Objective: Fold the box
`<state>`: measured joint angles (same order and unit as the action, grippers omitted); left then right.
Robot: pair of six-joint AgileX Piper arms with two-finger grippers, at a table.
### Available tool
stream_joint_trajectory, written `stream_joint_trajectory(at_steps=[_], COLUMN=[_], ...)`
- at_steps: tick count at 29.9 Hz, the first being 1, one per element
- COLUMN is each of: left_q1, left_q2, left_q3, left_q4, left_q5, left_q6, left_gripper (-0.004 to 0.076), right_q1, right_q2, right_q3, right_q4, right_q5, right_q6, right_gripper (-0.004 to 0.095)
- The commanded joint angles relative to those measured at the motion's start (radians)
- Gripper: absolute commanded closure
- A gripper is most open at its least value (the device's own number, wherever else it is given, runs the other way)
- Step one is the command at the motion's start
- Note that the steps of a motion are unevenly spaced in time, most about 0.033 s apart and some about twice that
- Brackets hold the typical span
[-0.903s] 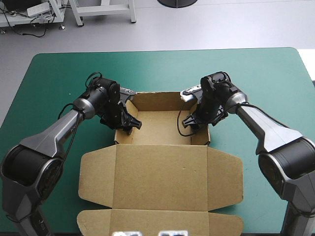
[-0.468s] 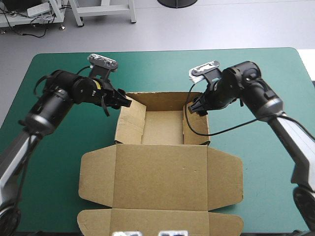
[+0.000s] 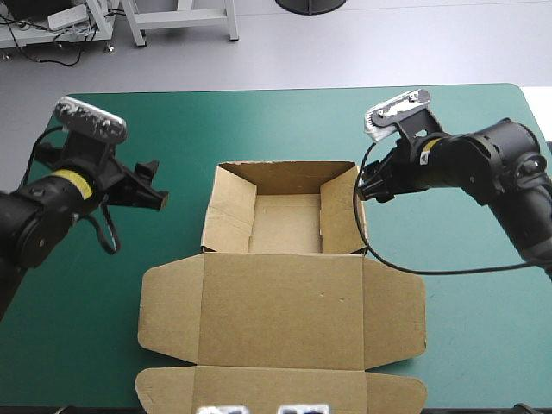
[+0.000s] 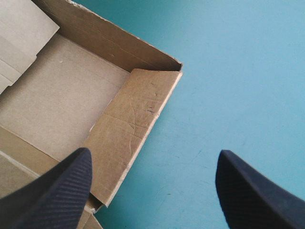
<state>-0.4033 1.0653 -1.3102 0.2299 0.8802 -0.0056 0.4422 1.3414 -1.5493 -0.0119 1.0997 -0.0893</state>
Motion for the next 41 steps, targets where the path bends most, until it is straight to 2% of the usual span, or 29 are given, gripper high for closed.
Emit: stream_joint_trajectory(at_steps=[1, 6, 13, 15, 21, 27, 33, 38, 41], left_q1=[0.001, 0.001, 0.001, 0.001, 0.001, 0.001, 0.001, 0.001, 0.001], left_q2=[-0.142, -0.303, -0.442, -0.458, -0.469, -0.479, -0.499, -0.500, -0.500], left_q3=[0.140, 0.356, 0.594, 0.630, 0.663, 0.665, 0.665, 0.665, 0.665], left_q4=[0.021, 0.099, 0.198, 0.216, 0.236, 0.279, 0.282, 0.281, 0.278], left_q5=[-0.129, -0.163, -0.178, -0.178, -0.174, -0.174, -0.142, -0.141, -0.150], left_q6=[-0.016, -0.107, -0.218, -0.244, -0.246, -0.316, -0.325, -0.325, -0.325], left_gripper=[0.0244, 0.0244, 0.0245, 0.0245, 0.0245, 0.0245, 0.0302, 0.0311, 0.0311], right_q1=[-0.006, -0.006, -0.006, -0.006, -0.006, -0.006, -0.006, -0.006, -0.006], right_q2=[-0.100, -0.161, -0.092, -0.054, 0.081, 0.233, 0.371, 0.417, 0.422], right_q3=[0.097, 0.291, 0.346, 0.339, 0.305, 0.200, 0.044, 0.015, 0.015], right_q4=[-0.009, 0.023, 0.135, 0.173, 0.166, 0.166, 0.157, 0.125, 0.078], right_q5=[-0.138, -0.262, -0.299, -0.303, -0.312, -0.300, -0.175, -0.148, -0.137], right_q6=[-0.003, 0.034, -0.003, -0.021, -0.021, -0.018, -0.015, -0.015, -0.015], right_gripper=[0.0248, 0.0266, 0.0266, 0.0266, 0.0266, 0.0280, 0.0393, 0.0488, 0.0641])
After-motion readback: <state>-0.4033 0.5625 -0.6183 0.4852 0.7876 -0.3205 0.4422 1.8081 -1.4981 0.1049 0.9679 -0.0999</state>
